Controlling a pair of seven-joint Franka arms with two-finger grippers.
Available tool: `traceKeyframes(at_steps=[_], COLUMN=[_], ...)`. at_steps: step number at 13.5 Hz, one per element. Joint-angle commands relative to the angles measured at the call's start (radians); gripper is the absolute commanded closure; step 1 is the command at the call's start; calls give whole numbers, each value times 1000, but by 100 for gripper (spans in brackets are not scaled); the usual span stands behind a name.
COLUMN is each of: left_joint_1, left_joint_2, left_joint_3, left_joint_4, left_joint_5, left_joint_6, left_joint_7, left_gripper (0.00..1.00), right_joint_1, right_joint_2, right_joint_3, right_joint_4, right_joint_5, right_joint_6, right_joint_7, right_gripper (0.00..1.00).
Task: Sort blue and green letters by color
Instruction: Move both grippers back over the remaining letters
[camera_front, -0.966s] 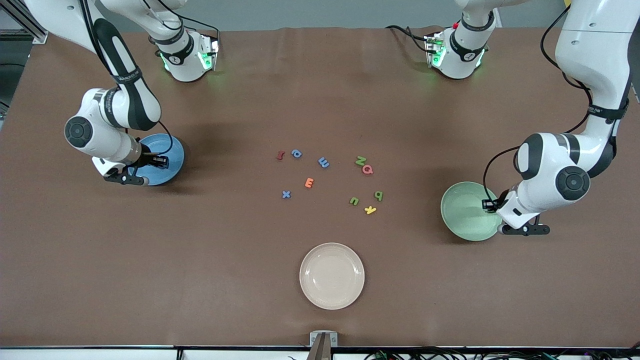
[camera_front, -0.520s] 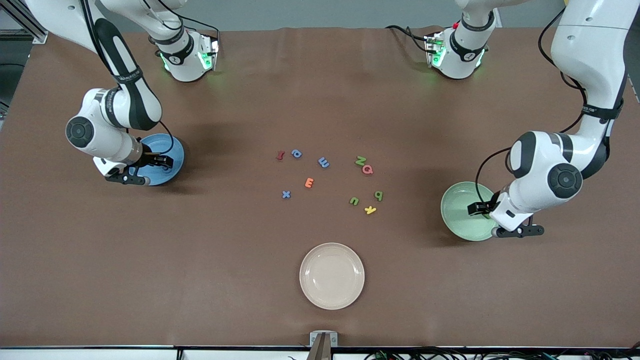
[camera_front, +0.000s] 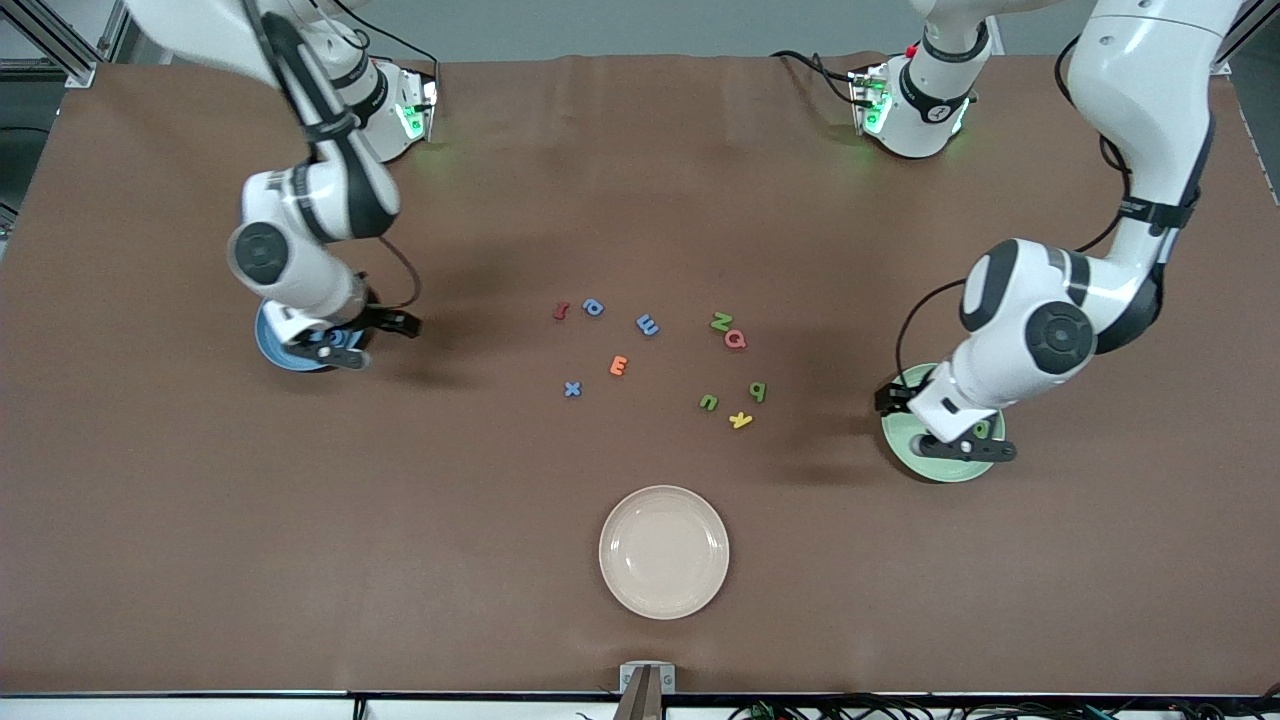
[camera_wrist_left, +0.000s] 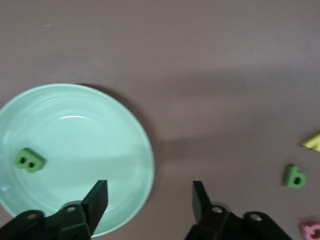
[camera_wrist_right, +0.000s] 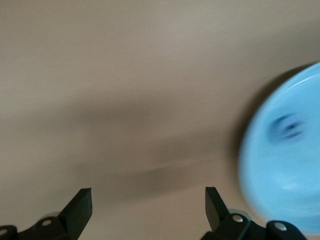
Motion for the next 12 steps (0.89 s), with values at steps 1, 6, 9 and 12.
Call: traceKeyframes(at_steps=[1,6,9,12], left_joint_1=[-79,-216,-267,-302], left_joint_2=[15,80,127,159], left_joint_3=[1,3,3,6], left_joint_4=[-12,-16,-16,-17], left_joint_5=[9,96,127,177], left_joint_6=[43,126,181,207], left_joint_7=[-64,-277,-363,-435], left_gripper=[35,42,43,43], right_joint_1=[158,373,436,481], right_joint_2=[-2,128,246,337], right_joint_3=[-10,-12,-12,-13], right_joint_4=[54,204,291,382], right_joint_5=[15,14,14,12], right_joint_6=[-8,18,69,71], right_joint_7=[296,695,826,923], right_gripper=[0,0,0,13])
